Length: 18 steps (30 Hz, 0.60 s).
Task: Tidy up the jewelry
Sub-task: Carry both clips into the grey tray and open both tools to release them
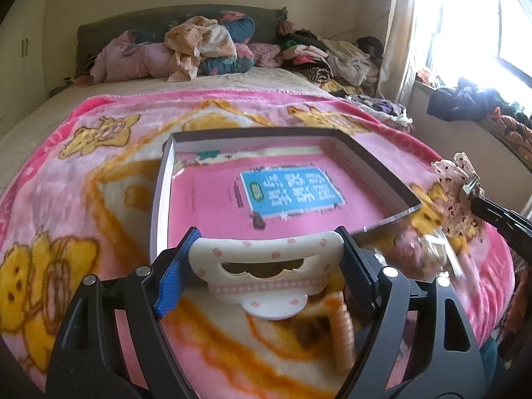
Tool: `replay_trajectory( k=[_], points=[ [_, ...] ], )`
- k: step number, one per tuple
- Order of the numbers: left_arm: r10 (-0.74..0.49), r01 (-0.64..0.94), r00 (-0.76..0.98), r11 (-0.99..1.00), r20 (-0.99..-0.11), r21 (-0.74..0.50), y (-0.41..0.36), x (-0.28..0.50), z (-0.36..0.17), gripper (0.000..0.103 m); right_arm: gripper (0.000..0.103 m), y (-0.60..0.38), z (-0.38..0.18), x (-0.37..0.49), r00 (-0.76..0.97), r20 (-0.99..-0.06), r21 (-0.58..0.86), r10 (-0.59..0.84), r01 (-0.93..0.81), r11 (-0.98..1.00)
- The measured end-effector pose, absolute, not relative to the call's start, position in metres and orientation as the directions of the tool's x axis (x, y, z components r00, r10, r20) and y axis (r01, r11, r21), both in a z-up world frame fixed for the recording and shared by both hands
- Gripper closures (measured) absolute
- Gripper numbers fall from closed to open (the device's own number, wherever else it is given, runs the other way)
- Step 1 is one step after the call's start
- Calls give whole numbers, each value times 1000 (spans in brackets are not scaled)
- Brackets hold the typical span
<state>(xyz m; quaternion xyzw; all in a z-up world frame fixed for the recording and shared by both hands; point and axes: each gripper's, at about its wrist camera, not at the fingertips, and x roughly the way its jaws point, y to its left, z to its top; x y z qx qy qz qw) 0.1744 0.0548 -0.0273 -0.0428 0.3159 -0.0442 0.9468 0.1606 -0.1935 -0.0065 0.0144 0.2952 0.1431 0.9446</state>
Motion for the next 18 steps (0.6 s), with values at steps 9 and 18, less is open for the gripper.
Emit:
replay_trajectory(
  k=[9,18],
  points=[
    [-89,27,803,993,-589,-114,61,207,-24,32,89,-162,4,196,767,-560,112,312,-303,946],
    [-80,-6,782,991,-618,-135,68,232,-36,32,88,-133,-2,232,737,-593,81,324,-346,935]
  ],
)
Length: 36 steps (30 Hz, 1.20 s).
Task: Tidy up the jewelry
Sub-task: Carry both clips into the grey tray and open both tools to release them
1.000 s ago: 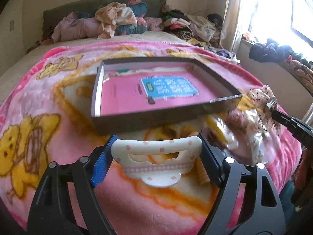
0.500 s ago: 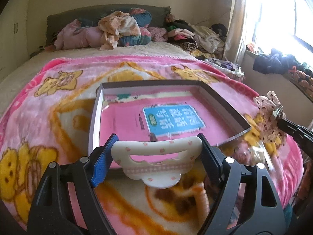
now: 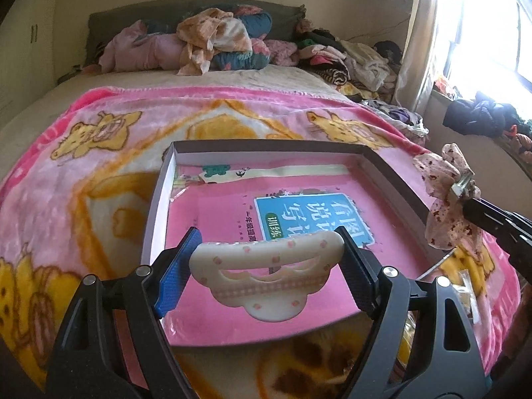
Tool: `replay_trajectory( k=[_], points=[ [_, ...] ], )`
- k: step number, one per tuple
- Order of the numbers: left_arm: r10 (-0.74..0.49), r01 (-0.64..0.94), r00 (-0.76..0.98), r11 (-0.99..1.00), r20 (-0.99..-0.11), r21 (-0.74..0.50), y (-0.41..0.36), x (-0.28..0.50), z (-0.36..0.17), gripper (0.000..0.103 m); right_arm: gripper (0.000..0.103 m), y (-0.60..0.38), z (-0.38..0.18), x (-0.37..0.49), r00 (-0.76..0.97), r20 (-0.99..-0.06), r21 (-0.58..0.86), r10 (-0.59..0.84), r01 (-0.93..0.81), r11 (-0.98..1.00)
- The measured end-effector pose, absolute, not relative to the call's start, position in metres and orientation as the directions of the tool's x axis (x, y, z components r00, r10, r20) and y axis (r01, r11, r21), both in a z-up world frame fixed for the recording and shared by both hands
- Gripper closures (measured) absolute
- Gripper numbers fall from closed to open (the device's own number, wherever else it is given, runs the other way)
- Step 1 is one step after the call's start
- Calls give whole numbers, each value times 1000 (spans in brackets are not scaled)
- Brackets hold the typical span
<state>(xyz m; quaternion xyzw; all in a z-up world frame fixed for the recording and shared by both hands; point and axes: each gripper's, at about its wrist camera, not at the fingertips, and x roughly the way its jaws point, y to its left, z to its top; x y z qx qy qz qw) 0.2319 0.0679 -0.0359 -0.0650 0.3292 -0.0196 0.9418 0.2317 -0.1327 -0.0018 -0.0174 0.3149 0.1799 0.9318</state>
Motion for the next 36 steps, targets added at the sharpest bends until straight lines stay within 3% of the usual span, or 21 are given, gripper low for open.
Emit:
replay_trajectory(
  k=[14,24,36],
  points=[
    [-62,-13,758,994,-650,-110,65,246,-51,32,88,-120,-37,265,675,-679,54,288,-345,937],
    [-59,-18,747,994,-662,-109,63,245,-57,32,81,-121,-52,264,669,-695,37,262,-331,943],
    [-50,-22,749,995,-661,-101,61,243,-56,32,43,-130,-46,245,720,-649,24,245,-303,953]
  ],
)
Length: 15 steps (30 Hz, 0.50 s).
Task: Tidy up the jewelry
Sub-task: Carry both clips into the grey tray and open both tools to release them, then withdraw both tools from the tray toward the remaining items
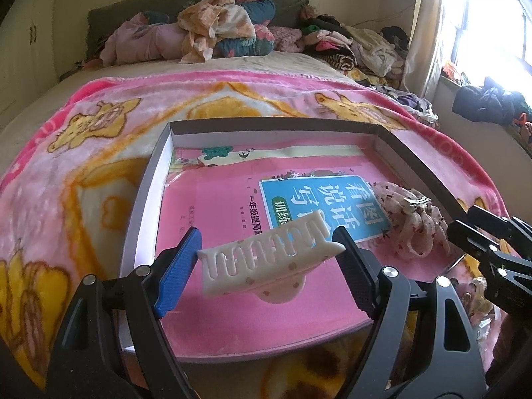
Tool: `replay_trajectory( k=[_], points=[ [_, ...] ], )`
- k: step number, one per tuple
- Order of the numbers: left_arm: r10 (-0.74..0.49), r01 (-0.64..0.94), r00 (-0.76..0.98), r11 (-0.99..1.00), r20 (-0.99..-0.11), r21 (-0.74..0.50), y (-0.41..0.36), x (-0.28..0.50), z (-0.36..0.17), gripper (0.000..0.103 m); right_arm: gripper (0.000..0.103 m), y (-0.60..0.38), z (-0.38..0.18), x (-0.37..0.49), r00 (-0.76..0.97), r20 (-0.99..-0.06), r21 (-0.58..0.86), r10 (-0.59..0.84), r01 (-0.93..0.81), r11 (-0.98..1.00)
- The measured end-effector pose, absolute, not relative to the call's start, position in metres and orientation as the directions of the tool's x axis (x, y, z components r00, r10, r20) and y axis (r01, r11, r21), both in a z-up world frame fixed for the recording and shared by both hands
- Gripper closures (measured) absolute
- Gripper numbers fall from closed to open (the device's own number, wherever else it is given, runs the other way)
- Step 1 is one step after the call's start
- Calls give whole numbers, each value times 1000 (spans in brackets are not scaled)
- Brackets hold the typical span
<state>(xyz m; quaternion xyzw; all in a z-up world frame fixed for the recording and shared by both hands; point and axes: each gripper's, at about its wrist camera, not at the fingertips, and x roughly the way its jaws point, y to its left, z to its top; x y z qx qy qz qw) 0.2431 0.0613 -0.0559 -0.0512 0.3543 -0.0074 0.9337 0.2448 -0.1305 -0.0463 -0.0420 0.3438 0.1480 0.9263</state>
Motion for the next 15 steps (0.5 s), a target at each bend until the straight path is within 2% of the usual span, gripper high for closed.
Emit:
replay_trajectory(
  k=[2,5,7,12,15],
  points=[
    [-48,-21,753,995,-656,-97,61,242,-55,30,36,-132,-44,240,732,-636,23,242,-296,955],
    [-42,-20,767,996,-640,-89,60,236,-50,22,28,-136,-38,232,753,-614,22,239,-286,958],
    [-37,-19,777,997,-629,-81,59,232,-46,21,24,-138,-35,226,763,-600,23,239,-282,959],
    [-33,-19,801,997,-598,-81,59,219,-35,12,19,-142,-28,213,787,-572,17,232,-271,962],
    [-36,-20,814,996,-580,-91,60,210,-29,12,16,-145,-23,206,800,-554,25,233,-264,964]
  ],
)
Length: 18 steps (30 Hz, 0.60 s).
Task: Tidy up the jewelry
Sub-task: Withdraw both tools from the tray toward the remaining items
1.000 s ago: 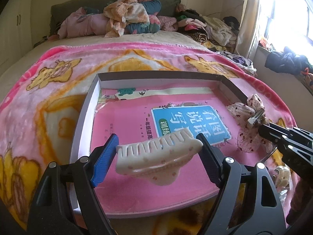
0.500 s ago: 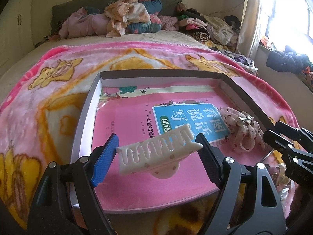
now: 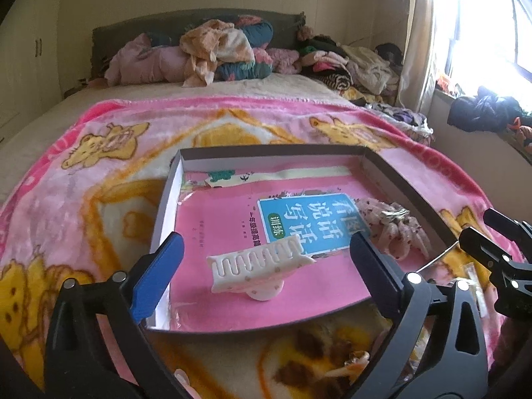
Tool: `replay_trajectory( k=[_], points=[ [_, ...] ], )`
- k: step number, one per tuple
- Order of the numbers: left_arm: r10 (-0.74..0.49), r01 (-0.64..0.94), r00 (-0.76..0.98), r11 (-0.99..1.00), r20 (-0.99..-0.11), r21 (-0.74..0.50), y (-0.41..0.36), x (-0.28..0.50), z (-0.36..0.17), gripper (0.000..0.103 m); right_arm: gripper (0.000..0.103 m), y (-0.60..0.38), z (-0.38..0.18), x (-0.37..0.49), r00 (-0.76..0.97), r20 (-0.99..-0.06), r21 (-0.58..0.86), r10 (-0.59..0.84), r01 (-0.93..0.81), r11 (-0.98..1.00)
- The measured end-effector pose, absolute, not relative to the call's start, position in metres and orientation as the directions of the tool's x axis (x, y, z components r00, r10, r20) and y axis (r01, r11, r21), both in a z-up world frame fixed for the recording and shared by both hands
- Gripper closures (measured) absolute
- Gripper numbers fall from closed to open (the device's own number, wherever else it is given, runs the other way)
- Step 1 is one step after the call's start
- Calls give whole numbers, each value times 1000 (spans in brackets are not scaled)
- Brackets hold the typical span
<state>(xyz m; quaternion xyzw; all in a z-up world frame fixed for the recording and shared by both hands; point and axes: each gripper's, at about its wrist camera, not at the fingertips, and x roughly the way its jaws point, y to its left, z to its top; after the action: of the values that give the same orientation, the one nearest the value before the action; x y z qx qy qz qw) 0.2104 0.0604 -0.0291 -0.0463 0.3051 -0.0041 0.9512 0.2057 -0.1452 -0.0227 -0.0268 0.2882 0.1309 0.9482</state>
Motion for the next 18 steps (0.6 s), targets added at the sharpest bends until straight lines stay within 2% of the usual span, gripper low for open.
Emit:
replay_trajectory(
  k=[18],
  points=[
    [-56,6,881,994,-470,-107,57,154,3,12,10,-148,7,148,863,-442,7,244,-268,963]
  ],
)
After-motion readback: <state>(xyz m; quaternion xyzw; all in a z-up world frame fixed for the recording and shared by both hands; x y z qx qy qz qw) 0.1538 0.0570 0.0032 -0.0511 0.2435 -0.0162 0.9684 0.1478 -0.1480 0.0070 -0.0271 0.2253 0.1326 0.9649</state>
